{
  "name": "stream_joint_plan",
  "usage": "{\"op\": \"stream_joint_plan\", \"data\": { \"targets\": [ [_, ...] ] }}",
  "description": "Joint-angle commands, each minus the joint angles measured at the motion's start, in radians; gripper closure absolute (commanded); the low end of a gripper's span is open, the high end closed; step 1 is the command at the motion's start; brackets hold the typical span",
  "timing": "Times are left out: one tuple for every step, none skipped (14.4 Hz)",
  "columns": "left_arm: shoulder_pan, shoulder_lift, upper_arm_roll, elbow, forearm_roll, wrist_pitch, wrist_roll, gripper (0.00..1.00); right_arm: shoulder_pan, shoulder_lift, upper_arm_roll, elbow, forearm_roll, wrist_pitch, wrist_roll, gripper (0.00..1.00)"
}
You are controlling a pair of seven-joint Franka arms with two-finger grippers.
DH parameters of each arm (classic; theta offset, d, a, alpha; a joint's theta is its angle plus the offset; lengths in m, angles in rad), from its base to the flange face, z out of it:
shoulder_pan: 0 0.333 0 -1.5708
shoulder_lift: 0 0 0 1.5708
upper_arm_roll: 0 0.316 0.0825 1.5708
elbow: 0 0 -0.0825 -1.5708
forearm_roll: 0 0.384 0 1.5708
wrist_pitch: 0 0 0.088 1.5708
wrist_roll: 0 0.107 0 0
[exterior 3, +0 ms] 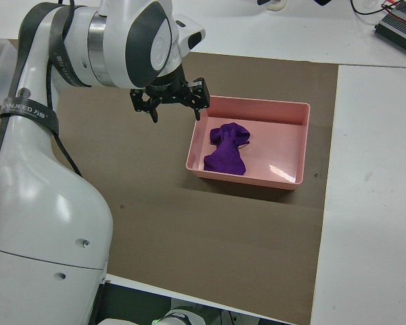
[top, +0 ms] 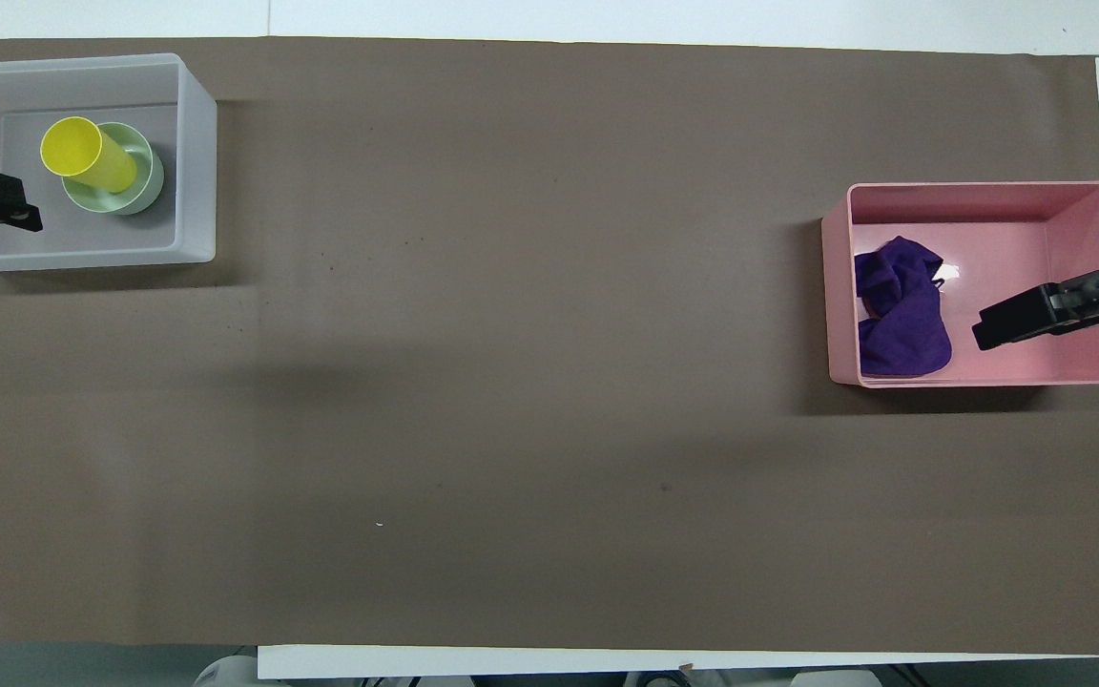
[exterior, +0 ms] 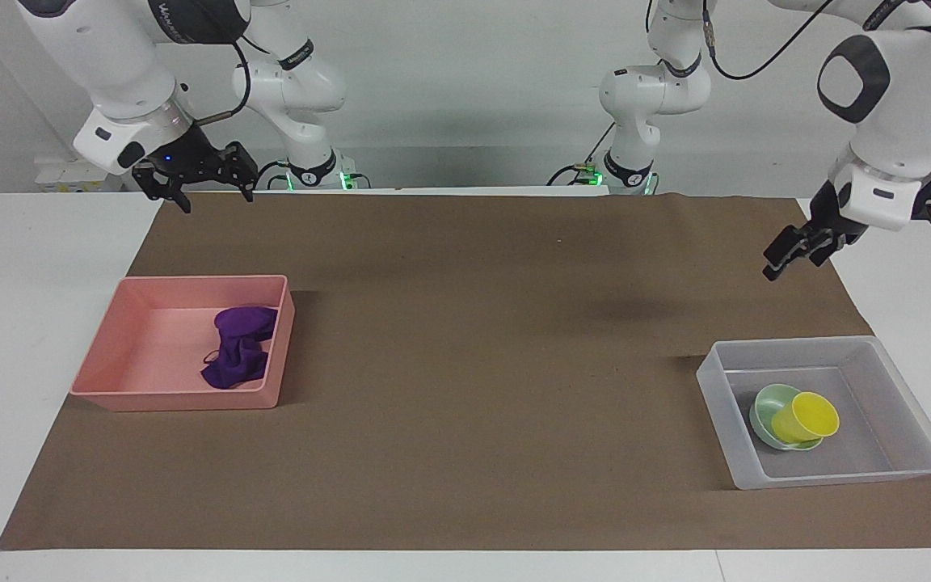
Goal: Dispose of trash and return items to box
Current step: 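Release the cup and draw the left gripper back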
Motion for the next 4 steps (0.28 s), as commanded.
{"op": "stream_joint_plan", "data": {
  "targets": [
    [-0.005,-0.009,0.007,0.014,0.014,-0.074,0.082,0.00,-0.008,-0.016,0.008,-0.015,-0.013,0.018,-0.018,0.01],
    [-0.007,-0.009,0.006,0.014,0.014,-0.087,0.083,0.00,-0.010,-0.016,0.008,-0.015,-0.013,0.021,-0.018,0.01],
    [-0.007,-0.011,0.006,0.013,0.011,-0.093,0.086,0.00,-0.011,-0.016,0.008,-0.020,-0.013,0.037,-0.020,0.01],
    [-0.007,-0.011,0.004,0.016,0.009,-0.102,0.086,0.00,-0.011,-0.017,0.008,-0.032,-0.013,0.052,-0.020,0.01]
  ]
}}
